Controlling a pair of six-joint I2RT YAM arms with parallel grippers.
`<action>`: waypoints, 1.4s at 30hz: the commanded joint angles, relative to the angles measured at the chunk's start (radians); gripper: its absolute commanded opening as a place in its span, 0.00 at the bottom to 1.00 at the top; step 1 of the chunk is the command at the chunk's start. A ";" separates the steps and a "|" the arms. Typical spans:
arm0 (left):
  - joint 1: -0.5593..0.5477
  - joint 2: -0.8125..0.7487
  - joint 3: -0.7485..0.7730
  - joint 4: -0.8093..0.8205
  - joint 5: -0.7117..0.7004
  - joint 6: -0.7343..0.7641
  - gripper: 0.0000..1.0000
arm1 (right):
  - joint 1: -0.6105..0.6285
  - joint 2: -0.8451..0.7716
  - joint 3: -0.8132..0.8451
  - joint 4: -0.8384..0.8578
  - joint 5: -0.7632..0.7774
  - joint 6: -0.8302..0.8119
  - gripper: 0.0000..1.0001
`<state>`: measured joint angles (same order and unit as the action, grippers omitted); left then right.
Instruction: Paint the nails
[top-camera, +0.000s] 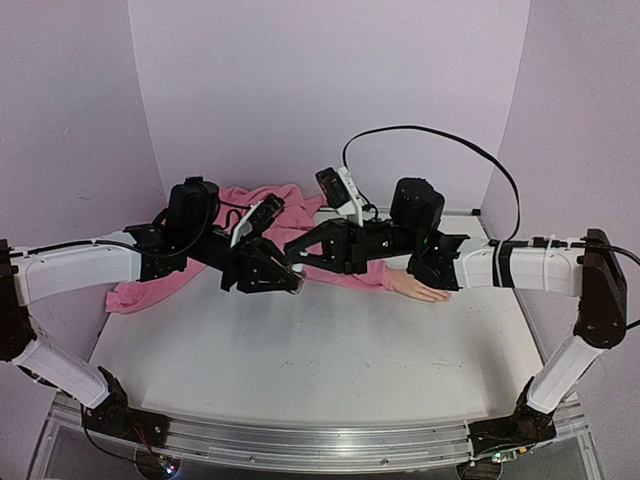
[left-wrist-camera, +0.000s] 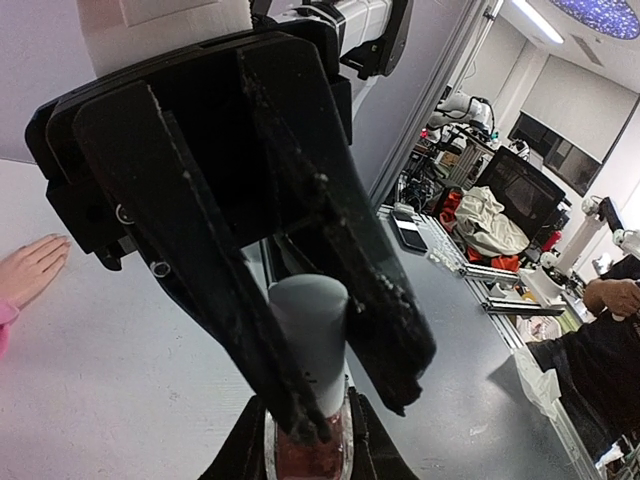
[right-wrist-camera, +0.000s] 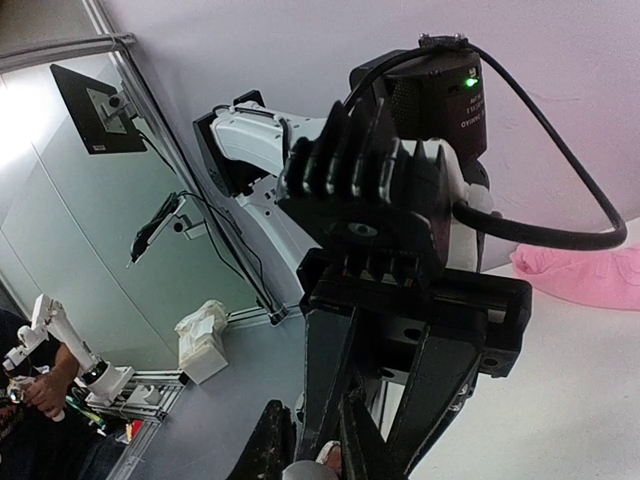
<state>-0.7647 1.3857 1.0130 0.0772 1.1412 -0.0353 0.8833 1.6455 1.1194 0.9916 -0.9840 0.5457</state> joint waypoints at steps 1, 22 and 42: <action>0.007 -0.065 0.016 0.057 -0.077 0.021 0.00 | 0.014 0.010 0.042 0.070 -0.028 0.003 0.10; 0.031 -0.208 -0.135 0.052 -1.154 0.104 0.00 | 0.401 0.106 0.353 -0.557 1.465 0.040 0.00; 0.030 -0.061 -0.010 0.066 -0.220 0.045 0.00 | 0.002 -0.185 0.042 -0.349 0.296 -0.261 0.86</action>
<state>-0.7303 1.2961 0.9192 0.0723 0.5869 0.0467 0.8585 1.4612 1.2018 0.5064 -0.2920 0.3431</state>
